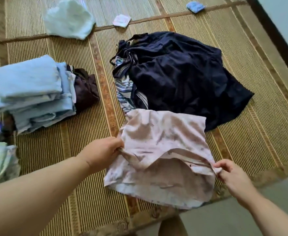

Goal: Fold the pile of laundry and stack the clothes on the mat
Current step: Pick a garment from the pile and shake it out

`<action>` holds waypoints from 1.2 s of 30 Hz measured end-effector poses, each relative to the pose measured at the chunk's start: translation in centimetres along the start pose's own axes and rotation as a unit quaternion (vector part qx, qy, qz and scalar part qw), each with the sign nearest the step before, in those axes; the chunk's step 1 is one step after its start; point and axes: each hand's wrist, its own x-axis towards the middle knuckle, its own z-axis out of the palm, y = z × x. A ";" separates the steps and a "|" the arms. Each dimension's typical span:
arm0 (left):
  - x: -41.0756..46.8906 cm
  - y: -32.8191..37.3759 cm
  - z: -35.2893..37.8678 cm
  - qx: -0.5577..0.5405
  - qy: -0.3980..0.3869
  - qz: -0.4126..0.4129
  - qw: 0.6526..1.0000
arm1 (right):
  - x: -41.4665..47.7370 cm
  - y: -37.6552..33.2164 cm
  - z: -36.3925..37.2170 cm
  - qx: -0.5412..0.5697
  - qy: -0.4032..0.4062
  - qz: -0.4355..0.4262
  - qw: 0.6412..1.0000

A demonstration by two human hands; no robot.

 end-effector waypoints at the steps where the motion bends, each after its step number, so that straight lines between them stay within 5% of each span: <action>1: -0.6 0.3 0.9 -0.008 -0.011 -0.004 1.000 | -0.6 0.7 0.6 -0.001 0.001 0.013 1.000; 7: -4.2 0.6 5.0 -0.005 -0.081 -0.034 0.996 | -3.4 4.1 3.4 -0.059 0.002 0.028 0.998; 12: -5.0 -0.2 7.8 0.005 -0.171 -0.120 0.978 | -3.6 4.9 5.0 -0.267 -0.100 0.060 0.957; 16: -3.5 -0.6 9.2 -0.018 -0.085 -0.198 0.976 | -1.8 2.6 7.7 -0.297 0.021 -0.024 0.954; 20: -1.1 -0.6 9.9 -0.053 -0.040 -0.337 0.939 | 1.3 -0.3 10.6 -0.309 -0.053 -0.128 0.941; 24: 0.2 -1.0 10.8 -0.097 -0.070 -0.451 0.884 | 5.0 -2.3 11.7 -0.352 -0.123 -0.061 0.926; 28: 0.3 -1.4 11.9 -0.113 -0.012 -0.487 0.866 | 6.2 -4.8 12.7 -0.390 -0.147 0.020 0.909; 30: 0.0 -1.4 12.1 -0.150 -0.020 -0.474 0.868 | 5.5 -7.0 14.5 -0.350 -0.073 -0.033 0.933; 32: -0.6 -1.0 12.1 -0.152 -0.053 -0.462 0.872 | 5.0 -9.7 16.6 -0.310 -0.044 -0.179 0.933; 36: -2.2 -0.2 12.2 -0.137 -0.123 -0.429 0.884 | 7.1 -15.8 19.7 -0.387 -0.127 -0.350 0.844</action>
